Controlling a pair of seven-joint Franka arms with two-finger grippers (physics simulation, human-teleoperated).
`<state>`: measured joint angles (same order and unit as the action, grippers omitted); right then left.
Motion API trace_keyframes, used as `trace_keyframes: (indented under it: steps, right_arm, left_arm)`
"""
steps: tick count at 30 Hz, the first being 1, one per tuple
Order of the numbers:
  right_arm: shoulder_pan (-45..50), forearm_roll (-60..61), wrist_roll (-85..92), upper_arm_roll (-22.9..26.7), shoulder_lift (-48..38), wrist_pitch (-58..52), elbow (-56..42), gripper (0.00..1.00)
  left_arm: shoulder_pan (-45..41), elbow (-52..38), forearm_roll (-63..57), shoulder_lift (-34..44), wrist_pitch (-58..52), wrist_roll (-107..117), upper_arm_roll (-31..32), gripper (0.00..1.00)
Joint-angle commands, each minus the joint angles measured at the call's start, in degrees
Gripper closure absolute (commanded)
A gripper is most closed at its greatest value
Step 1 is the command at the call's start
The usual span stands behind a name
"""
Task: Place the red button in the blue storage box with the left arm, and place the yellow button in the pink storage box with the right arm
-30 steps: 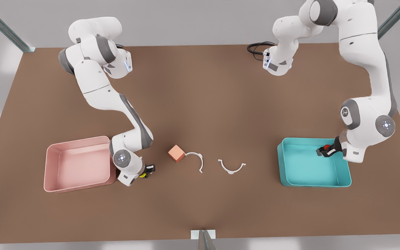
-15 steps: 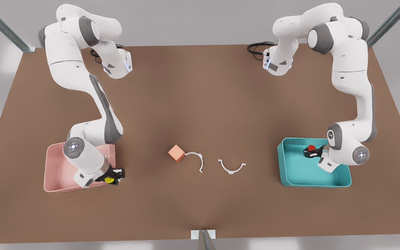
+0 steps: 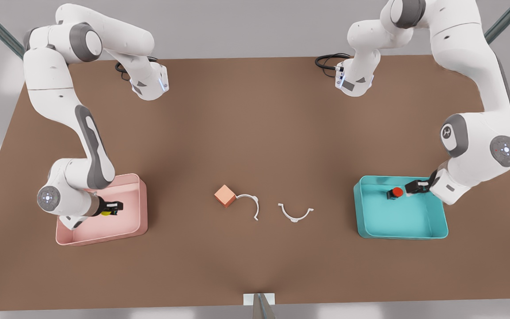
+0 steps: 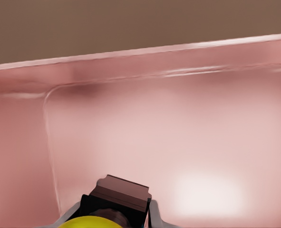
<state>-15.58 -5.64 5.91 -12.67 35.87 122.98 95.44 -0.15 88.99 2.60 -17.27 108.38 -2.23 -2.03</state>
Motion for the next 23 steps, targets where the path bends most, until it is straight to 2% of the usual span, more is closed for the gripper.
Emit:
trace_keyframes:
  steps: [1,2,3,5,6,8,10,11,15,19,23]
  right_arm:
    - [-0.1,-2.0,7.4,0.9,1.7,5.2,-0.2,0.45]
    - [-0.2,-3.5,7.4,1.2,3.3,7.5,-0.8,0.12]
    - [-0.4,-3.4,7.4,1.3,3.5,7.8,-0.8,0.00]
    - [-0.4,-3.4,7.3,1.3,3.5,7.7,-0.8,0.00]
    - [-0.4,-3.4,7.3,1.3,3.5,7.5,-1.0,0.00]
    - [0.2,-3.6,7.4,1.2,2.9,5.2,-4.7,0.00]
    - [2.5,-4.0,0.4,0.5,2.7,-13.6,-21.0,0.00]
    - [3.4,-4.0,0.2,0.6,1.9,-16.8,-24.6,0.00]
    - [7.4,-3.9,-10.0,-0.9,-9.8,-27.9,-24.3,0.00]
    - [8.6,-3.6,-11.7,-1.7,-7.0,-28.8,-29.7,0.00]
    - [6.4,-3.5,-10.0,-1.8,-10.6,-29.3,-25.4,0.00]
  left_arm:
    - [-0.9,-0.4,-0.2,3.5,-5.8,2.6,0.0,0.00]
    - [-0.9,-0.4,-0.2,6.5,-8.5,2.1,0.0,0.00]
    - [-1.9,-0.5,-0.4,7.7,-9.0,2.2,0.0,0.00]
    - [-2.0,-2.9,-0.4,7.8,-10.1,2.2,0.0,0.00]
    - [-2.7,-7.0,-0.5,7.3,-14.7,2.2,0.0,0.00]
    - [-3.4,-8.0,-0.5,7.3,-15.3,2.2,0.0,0.00]
    - [-3.8,-7.9,-0.5,7.2,-15.3,2.2,-0.1,0.00]
    - [-4.9,-7.7,-0.7,6.5,-15.4,2.2,-0.1,0.00]
    - [-2.8,-7.8,-1.5,2.3,-14.1,2.1,-0.3,0.00]
    - [-3.3,-7.9,-1.6,2.8,-14.4,2.3,-0.2,0.00]
    - [-3.4,-7.9,-1.9,2.8,-14.3,2.2,-0.1,0.00]
